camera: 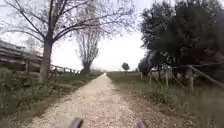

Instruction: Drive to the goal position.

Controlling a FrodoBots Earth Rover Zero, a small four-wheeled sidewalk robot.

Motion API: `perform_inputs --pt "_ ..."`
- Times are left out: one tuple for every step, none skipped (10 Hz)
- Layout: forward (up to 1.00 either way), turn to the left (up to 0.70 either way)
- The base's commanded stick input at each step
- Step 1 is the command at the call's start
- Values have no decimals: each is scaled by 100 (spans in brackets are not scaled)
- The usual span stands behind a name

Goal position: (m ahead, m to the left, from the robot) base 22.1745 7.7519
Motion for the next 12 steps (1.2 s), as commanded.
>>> perform_inputs --pt "70 0" --pt "70 0" --pt "70 0" --pt "70 0" --pt "70 0" --pt "70 0" --pt "70 0" --pt "70 0" --pt "70 0" --pt "70 0" --pt "70 0" --pt "70 0"
